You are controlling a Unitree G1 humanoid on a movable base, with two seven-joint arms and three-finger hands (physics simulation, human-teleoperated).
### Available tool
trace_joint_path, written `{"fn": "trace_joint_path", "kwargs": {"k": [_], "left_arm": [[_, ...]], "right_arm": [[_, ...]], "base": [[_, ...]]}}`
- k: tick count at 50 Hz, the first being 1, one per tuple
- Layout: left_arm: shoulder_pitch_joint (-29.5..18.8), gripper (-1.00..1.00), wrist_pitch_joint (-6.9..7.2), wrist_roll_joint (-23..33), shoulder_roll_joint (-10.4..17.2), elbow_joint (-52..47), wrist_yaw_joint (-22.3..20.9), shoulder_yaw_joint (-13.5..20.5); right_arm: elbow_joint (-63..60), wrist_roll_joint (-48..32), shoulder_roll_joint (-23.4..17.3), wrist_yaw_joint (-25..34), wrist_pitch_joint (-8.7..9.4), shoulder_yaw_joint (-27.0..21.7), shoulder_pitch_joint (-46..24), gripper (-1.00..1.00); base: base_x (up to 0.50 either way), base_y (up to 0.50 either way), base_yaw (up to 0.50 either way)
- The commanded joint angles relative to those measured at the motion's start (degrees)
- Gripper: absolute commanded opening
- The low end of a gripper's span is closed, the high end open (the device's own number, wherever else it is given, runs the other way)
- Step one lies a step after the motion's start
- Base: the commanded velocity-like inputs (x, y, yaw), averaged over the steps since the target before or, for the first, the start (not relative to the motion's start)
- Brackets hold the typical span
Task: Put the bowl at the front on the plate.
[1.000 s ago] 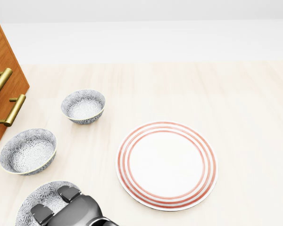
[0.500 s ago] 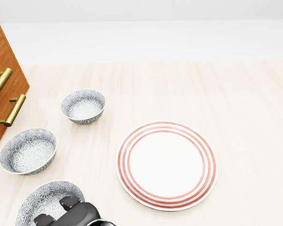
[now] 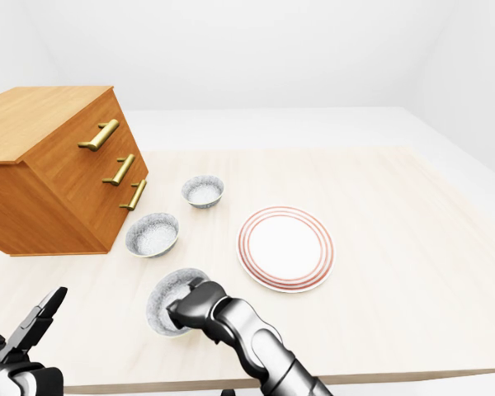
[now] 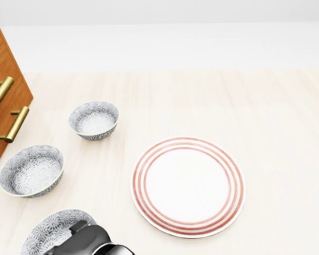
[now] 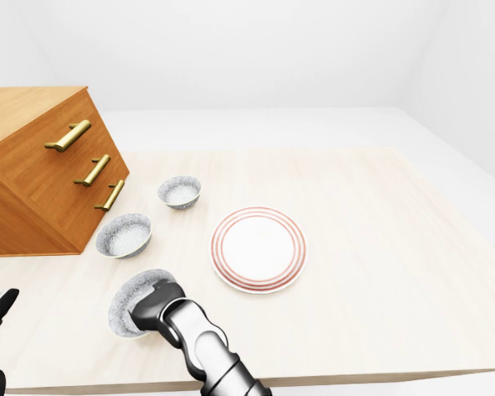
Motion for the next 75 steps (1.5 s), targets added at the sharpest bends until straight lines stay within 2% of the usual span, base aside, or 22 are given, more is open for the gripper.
{"fn": "trace_joint_path", "kwargs": {"k": [1,15,22,30,40,48,60,62,64,66,75], "left_arm": [[-0.05,1.0,0.0,-0.08,0.1,0.33,-0.01,-0.13],[0.16,1.0,0.0,-0.11,-0.18,-0.15,-0.34,0.13],[0.39,1.0,0.0,-0.45,-0.06,-1.22,-0.01,0.37],[-0.07,1.0,0.0,0.08,-0.04,0.03,-0.02,-0.05],[-0.04,1.0,0.0,-0.01,0.13,-0.72,0.37,0.21],[-0.26,1.0,0.0,0.33,0.36,0.17,0.65,-0.21],[-0.12,1.0,0.0,0.49,0.27,-0.14,0.69,-0.17],[-0.1,1.0,0.0,0.49,0.23,-0.25,0.64,-0.12],[0.06,1.0,0.0,0.32,0.16,-0.72,0.58,0.08],[-0.11,1.0,0.0,0.56,0.1,-0.29,0.43,0.05],[-0.24,1.0,0.0,0.54,0.06,-0.01,0.18,0.09]], "right_arm": [[1.08,-0.9,-0.85,0.0,0.0,-0.11,1.34,-1.0],[-4.56,-5.36,-1.38,0.0,0.0,-1.25,0.17,-1.0],[-5.49,-6.56,-0.85,0.0,0.0,-4.13,-3.27,-1.0],[-14.83,-7.6,-1.65,0.0,0.0,-7.66,-6.36,-1.0],[-15.1,-8.6,-1.99,0.0,0.0,-11.49,-10.13,-1.0],[-17.25,-7.1,-2.33,-2.99,0.0,-12.15,-8.36,-1.0],[-26.17,-8.81,-4.84,-5.1,6.41,-10.56,-2.12,-1.0],[-26.54,-8.68,-5.15,-5.16,6.7,-10.4,-1.68,-1.0],[-29.69,-9.43,-5.67,-6.97,8.99,-9.62,1.11,-1.0],[-31.29,-10.2,-6.25,-7.11,10.0,-8.98,2.49,-1.0],[-34.28,-8.56,-8.29,-14.58,10.0,-8.01,8.36,-1.0]], "base": [[0.0,0.0,0.0],[0.0,0.0,0.0],[0.0,0.0,0.0],[0.0,0.0,0.0],[0.0,0.0,0.0],[0.0,0.0,0.0],[0.0,0.0,0.0],[0.0,0.0,0.0],[0.0,0.0,0.0],[0.0,0.0,0.0],[0.0,0.0,0.0]]}}
